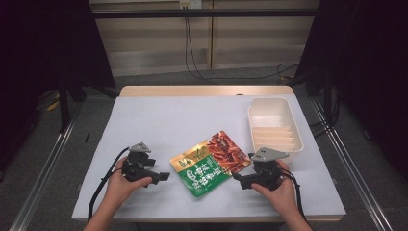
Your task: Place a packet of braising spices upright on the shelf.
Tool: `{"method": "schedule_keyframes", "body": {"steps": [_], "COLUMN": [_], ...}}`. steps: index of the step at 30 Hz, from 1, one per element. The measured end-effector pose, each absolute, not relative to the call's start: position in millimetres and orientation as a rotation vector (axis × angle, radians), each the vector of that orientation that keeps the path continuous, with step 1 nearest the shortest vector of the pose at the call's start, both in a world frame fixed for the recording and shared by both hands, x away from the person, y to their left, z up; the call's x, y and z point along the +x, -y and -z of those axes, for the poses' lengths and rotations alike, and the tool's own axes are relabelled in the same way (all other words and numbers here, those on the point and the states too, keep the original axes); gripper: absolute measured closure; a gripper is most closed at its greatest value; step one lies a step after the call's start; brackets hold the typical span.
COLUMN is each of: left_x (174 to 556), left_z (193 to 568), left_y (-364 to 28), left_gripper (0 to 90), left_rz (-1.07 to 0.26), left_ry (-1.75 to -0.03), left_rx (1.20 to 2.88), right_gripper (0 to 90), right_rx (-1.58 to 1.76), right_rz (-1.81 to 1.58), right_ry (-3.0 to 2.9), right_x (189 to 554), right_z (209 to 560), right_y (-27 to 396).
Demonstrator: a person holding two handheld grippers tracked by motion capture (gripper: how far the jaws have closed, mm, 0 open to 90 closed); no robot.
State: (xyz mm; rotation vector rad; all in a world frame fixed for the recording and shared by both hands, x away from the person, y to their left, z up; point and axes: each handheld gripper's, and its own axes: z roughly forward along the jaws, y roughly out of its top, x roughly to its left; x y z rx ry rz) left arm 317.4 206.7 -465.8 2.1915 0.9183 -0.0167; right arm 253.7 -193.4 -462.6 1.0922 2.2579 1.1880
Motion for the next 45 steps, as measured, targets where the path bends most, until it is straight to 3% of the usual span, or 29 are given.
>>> {"method": "schedule_keyframes", "body": {"steps": [45], "left_x": [330.9], "left_z": [467.8], "left_y": [-178.2], "left_gripper": [17.9], "left_rz": [0.098], "left_ry": [-1.050], "left_rx": [2.152], "right_gripper": [9.8], "right_rx": [1.085], "right_rz": [-1.204], "right_ry": [-2.218], "right_x": [253.6], "right_z": [459.0], "right_y": [192.8]}}
